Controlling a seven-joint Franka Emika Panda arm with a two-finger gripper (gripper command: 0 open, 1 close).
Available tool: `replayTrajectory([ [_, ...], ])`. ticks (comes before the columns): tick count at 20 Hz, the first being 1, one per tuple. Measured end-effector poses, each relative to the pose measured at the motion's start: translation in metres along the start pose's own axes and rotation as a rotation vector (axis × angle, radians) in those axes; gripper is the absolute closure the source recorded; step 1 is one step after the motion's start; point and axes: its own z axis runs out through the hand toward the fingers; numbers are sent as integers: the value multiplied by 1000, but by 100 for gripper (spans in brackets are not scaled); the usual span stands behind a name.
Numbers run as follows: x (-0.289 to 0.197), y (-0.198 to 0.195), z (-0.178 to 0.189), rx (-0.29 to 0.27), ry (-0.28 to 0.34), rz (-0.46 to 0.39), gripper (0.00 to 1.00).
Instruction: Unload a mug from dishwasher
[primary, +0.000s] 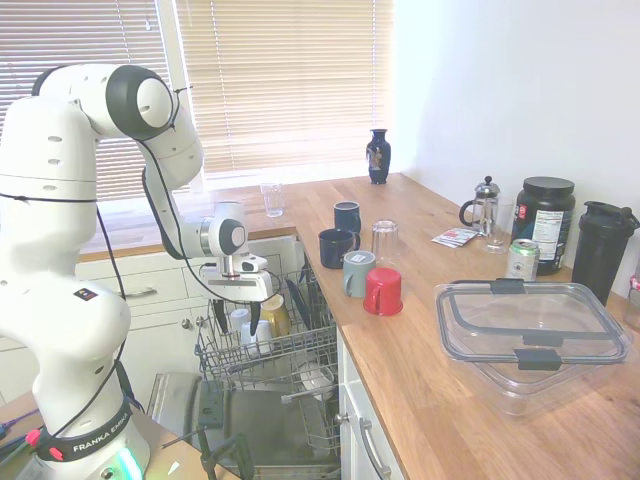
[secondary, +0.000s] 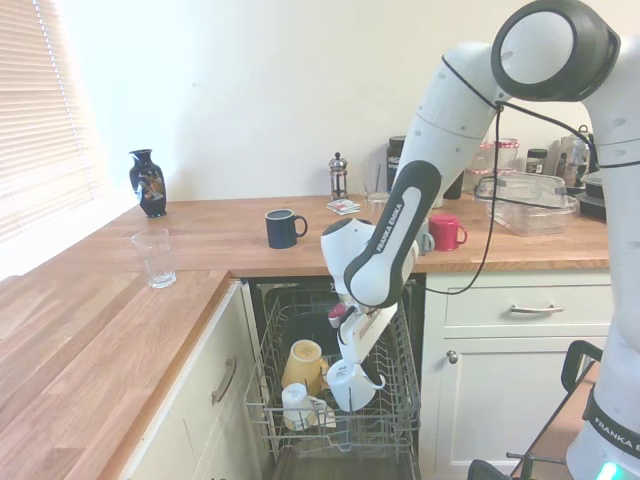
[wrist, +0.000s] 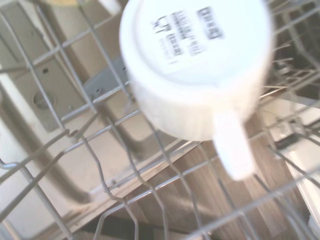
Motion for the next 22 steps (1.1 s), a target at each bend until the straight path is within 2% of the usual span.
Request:
replayTrajectory([
  [8, 22, -14, 34, -21, -40, -118, 0],
  [16, 32, -24, 50, 18, -82, -225, 0],
  [19, 38, -26, 53, 17, -84, -249, 0],
  [22, 39, -29, 57, -9, -71, -273, 0],
])
